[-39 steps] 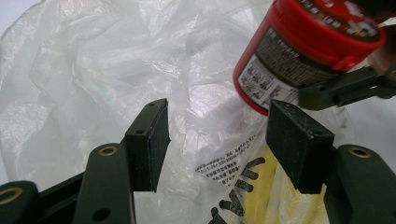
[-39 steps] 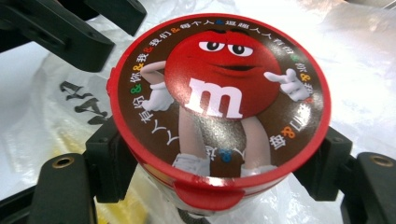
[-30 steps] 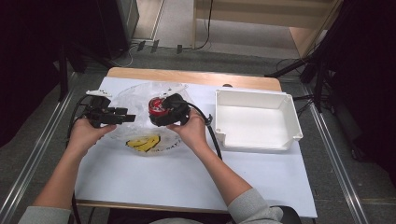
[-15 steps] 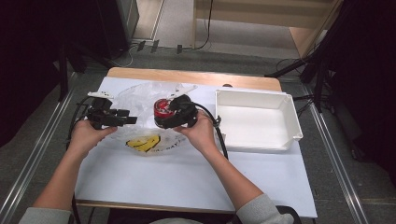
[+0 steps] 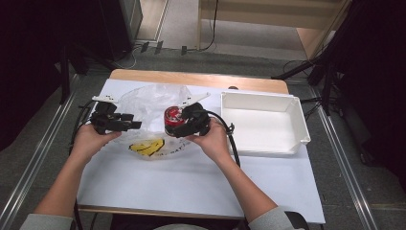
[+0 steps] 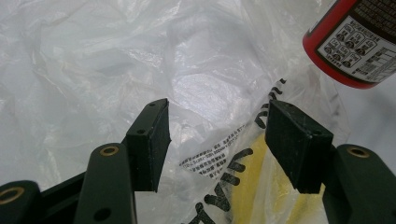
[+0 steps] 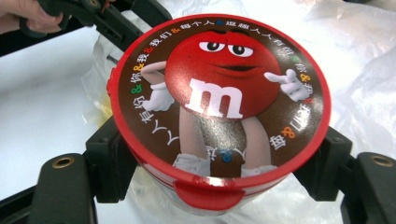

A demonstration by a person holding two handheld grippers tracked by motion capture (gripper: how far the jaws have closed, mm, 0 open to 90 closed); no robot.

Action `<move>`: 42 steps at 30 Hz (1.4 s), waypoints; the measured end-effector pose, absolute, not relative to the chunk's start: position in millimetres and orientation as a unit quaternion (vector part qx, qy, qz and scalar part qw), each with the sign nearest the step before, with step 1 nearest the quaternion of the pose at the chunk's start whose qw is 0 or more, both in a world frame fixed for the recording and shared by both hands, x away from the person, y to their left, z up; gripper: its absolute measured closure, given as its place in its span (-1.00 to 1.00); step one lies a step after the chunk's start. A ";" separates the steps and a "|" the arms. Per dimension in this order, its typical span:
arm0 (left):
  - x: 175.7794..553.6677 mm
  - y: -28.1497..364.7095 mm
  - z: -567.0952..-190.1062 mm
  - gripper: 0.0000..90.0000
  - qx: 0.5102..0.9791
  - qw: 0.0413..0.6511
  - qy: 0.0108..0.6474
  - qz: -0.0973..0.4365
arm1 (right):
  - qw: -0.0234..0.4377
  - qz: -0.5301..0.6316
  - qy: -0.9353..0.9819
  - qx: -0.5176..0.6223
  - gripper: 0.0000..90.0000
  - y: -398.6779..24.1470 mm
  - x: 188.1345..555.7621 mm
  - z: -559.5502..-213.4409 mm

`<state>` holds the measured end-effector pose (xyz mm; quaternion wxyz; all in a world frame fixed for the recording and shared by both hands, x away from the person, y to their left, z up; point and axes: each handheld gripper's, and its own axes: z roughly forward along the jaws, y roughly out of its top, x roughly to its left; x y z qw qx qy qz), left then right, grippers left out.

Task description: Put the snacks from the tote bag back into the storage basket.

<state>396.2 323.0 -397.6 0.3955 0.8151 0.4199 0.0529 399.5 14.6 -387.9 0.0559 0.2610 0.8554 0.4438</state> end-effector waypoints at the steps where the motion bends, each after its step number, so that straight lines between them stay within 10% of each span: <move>1: 396.2 322.7 -397.6 -0.09 0.815 0.395 0.420 0.053 | 0.060 0.443 0.856 0.260 -0.42 13.4 398.6 -388.7; 42: 398.8 322.3 -397.1 -0.09 0.817 0.394 0.419 0.052 | 0.065 0.443 0.847 0.287 -0.42 -59.0 401.7 -368.4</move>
